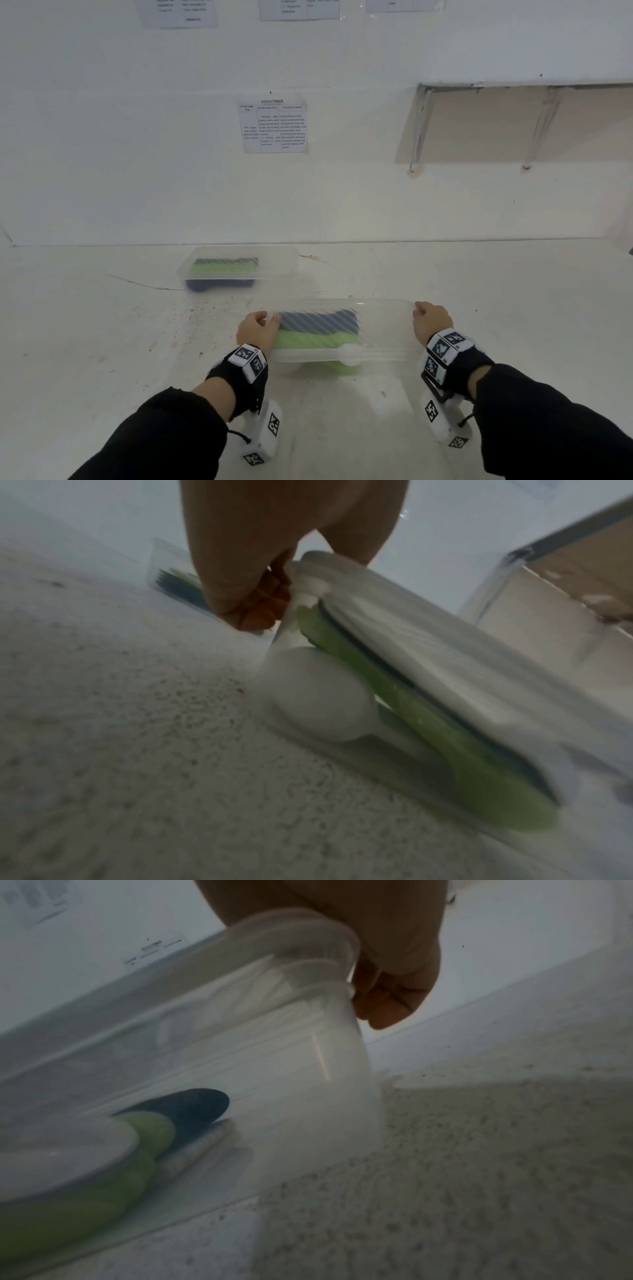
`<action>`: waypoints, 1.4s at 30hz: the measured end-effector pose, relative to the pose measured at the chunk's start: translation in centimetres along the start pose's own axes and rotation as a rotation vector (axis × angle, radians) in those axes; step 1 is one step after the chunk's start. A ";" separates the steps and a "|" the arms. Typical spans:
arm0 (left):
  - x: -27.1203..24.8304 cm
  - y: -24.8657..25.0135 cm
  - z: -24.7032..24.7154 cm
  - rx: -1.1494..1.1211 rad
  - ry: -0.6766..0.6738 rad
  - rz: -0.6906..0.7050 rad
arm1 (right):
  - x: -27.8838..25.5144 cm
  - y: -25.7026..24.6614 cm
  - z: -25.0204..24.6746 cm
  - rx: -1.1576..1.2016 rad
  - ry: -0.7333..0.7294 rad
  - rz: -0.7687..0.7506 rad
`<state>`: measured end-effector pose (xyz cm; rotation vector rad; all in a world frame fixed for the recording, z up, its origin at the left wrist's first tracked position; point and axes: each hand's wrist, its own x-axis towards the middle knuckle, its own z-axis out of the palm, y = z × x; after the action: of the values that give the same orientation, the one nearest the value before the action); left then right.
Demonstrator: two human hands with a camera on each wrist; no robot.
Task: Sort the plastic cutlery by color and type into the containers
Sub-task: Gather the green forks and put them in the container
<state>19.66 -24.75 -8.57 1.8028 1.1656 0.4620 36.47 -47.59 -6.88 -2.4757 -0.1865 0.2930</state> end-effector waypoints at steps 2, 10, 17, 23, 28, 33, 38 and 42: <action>0.4 0.0 0.0 -0.060 -0.030 -0.042 | 0.0 0.1 0.3 0.008 -0.002 -0.012; 1.6 1.4 0.2 0.051 -0.111 -0.084 | 0.9 -1.0 0.1 0.089 -0.012 0.040; 2.4 1.0 0.1 0.049 -0.059 -0.110 | 1.6 -0.8 1.6 0.138 0.057 0.026; 2.2 1.3 0.8 0.153 -0.048 -0.065 | 2.0 -0.7 2.0 0.095 -0.017 0.071; 2.4 1.5 1.1 0.252 -0.052 0.007 | 1.8 -0.6 2.0 0.043 -0.013 0.043; 2.2 1.3 0.9 0.243 -0.049 0.046 | 1.0 -1.0 1.0 -0.033 -0.005 0.021; 1.0 1.0 0.0 0.216 -0.076 0.054 | -0.4 -0.6 0.4 -0.020 -0.094 -0.082; -2.2 -0.3 0.0 0.212 -0.162 0.114 | -1.7 0.6 1.1 -0.096 -0.162 -0.190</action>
<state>18.47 -26.59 -8.52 2.0563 1.0346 0.2584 34.65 -47.80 -7.80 -2.5058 -0.5115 0.4112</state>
